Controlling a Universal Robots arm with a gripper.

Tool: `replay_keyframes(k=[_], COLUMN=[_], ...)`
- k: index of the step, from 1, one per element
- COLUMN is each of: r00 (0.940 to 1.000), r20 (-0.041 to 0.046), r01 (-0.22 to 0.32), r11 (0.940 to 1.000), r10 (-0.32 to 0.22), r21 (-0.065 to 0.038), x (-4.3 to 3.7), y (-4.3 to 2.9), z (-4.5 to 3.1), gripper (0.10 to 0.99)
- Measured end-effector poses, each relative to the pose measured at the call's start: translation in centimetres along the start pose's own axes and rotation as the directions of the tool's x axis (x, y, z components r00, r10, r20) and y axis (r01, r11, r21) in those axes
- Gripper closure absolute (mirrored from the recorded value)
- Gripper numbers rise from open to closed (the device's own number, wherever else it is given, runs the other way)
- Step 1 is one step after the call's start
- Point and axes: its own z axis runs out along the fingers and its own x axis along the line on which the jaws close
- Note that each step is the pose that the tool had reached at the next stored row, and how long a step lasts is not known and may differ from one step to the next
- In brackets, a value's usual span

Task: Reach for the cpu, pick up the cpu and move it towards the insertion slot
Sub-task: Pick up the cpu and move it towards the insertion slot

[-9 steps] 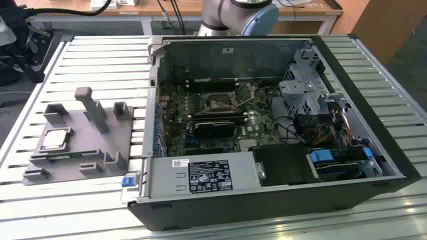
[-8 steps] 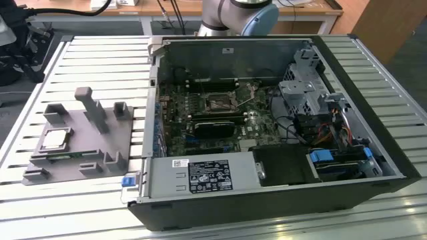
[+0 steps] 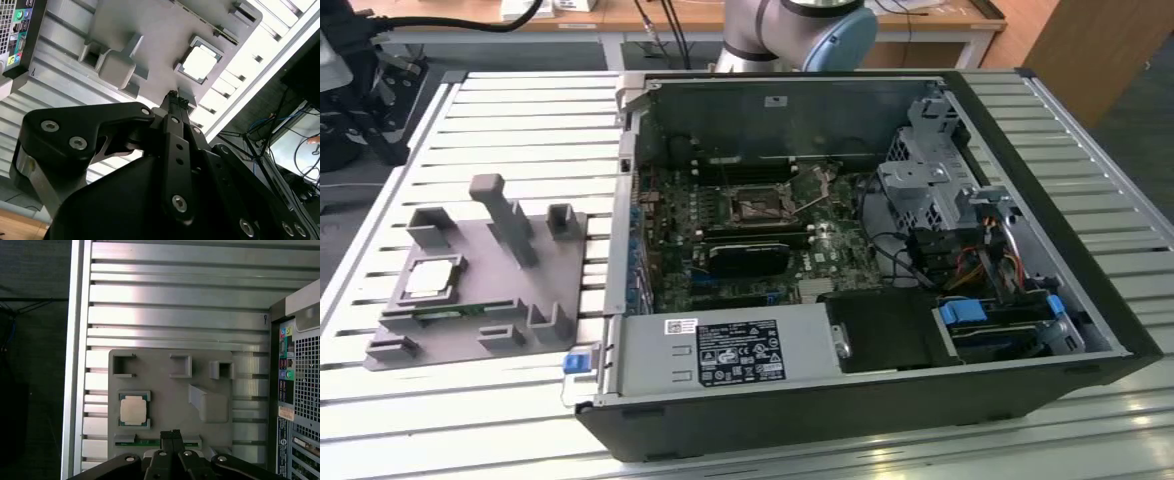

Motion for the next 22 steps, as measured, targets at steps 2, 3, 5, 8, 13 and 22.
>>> replay_keyframes(k=[2,3,5,8,13,22], r00=[1.0,1.0,1.0,1.0,1.0,1.0], r20=[-0.0001,-0.0001,-0.0002,0.0,0.0001,-0.0007], r01=[0.0,0.0,0.0,0.0,0.0,0.008], r11=[1.0,1.0,1.0,1.0,1.0,1.0], r10=[0.0,0.0,0.0,0.0,0.0,-0.008], r21=[0.0,0.0,0.0,0.0,0.0,0.002], x=[0.04,0.21,1.08,2.43,4.0,4.21], y=[0.0,0.0,0.02,0.04,-0.03,-0.74], z=[-0.01,0.0,0.01,0.13,0.56,1.95], gripper=[0.98,0.98,0.98,0.98,0.922,0.561])
